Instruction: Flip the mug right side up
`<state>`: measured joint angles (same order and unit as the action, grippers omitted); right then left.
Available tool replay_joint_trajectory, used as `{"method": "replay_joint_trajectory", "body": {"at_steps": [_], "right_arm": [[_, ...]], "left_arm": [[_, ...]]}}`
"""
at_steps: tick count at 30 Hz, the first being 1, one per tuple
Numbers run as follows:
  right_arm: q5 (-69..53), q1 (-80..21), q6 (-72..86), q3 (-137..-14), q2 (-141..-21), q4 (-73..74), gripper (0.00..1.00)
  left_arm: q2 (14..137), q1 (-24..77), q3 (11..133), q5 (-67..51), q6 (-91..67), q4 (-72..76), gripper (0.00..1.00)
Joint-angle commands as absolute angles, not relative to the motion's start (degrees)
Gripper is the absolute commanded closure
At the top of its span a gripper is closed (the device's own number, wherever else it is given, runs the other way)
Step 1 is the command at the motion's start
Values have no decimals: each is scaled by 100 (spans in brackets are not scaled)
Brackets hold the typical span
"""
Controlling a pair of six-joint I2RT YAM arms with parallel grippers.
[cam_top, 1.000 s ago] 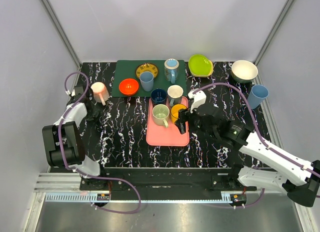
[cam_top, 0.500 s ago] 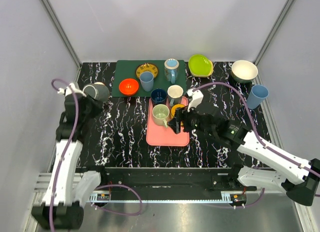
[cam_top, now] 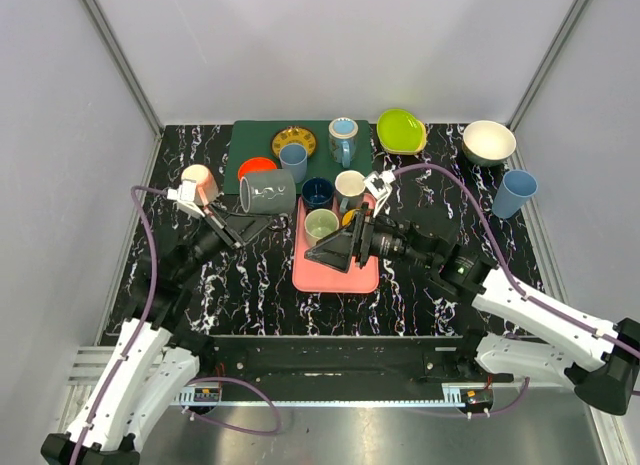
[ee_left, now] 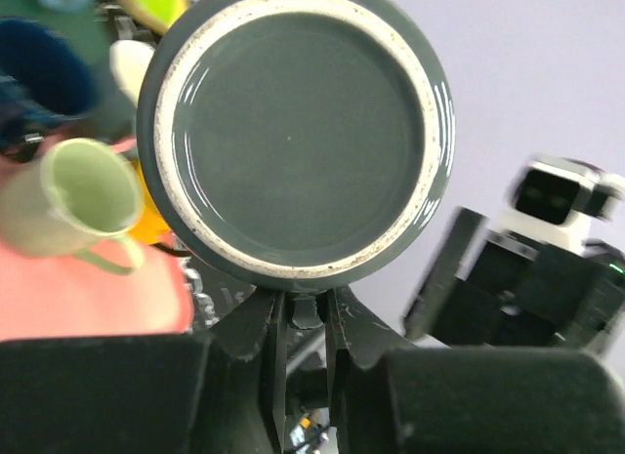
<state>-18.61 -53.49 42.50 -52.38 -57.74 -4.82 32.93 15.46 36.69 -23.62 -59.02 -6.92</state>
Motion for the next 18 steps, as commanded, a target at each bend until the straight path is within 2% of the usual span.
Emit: {"method": "replay_joint_trajectory", "body": {"at_steps": [1, 5, 18], "right_arm": [[-2487, -5300, 4842, -5150, -5827, -1397, 20], [-2733, -5300, 5001, -5168, -6213, -1661, 20], [-3454, -4923, 5088, -5924, -7084, -2267, 22]], "left_arm": [[2971, 1696, 3666, -3172, -6626, 1879, 100], [3023, 1871, 3428, -3384, -6969, 2565, 100], [3270, 2680, 3410, -3533, -6724, 2549, 100]]}}
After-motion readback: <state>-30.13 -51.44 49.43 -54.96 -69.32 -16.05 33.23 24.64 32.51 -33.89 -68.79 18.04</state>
